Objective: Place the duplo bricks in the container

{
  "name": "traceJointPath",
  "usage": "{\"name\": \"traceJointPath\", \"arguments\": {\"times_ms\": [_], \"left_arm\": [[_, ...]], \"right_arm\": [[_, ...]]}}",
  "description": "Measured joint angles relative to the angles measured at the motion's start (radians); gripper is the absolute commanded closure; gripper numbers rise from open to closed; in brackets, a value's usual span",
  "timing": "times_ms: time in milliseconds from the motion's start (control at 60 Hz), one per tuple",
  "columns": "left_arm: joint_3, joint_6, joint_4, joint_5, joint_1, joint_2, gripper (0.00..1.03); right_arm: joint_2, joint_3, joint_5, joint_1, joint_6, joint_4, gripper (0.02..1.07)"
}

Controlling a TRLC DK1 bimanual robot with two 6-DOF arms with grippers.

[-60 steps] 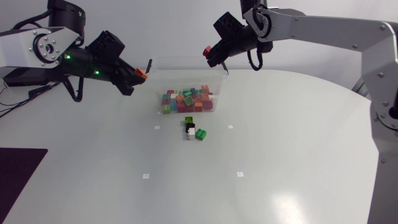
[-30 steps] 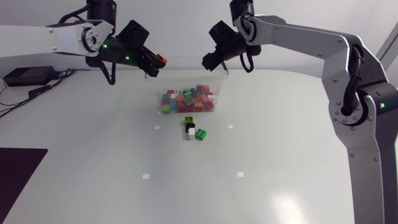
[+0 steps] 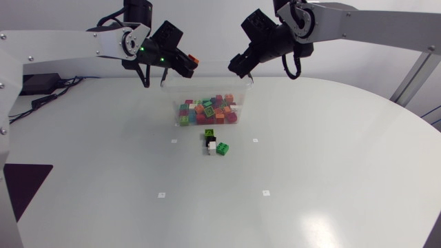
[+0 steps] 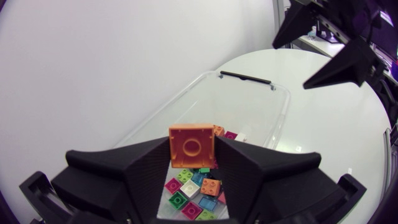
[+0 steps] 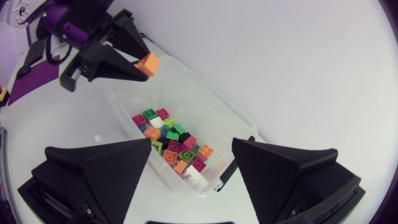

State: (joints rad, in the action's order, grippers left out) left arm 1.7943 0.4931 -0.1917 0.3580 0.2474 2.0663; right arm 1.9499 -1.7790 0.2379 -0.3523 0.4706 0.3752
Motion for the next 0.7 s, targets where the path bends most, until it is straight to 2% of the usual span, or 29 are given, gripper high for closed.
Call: {"name": "traceJointPath", "arguments": {"times_ms": [133,433,700], "left_arm": [[0.043,-0.003,0.001,-0.023,0.011,0.030,0.06],[0.043,-0.003,0.004,-0.026,0.023,0.033,0.05],[-0.197,0.053,0.002,-0.026,0.022,-0.148,0.06]], "right_arm": [[-0.074,0.121,0.000,-0.023,0.000,-0.020,0.12],[-0.121,0.362,0.001,-0.048,0.039,-0.044,0.12],[-0.103,0.455,0.021,-0.075,0.089,-0.047,0.12]]}}
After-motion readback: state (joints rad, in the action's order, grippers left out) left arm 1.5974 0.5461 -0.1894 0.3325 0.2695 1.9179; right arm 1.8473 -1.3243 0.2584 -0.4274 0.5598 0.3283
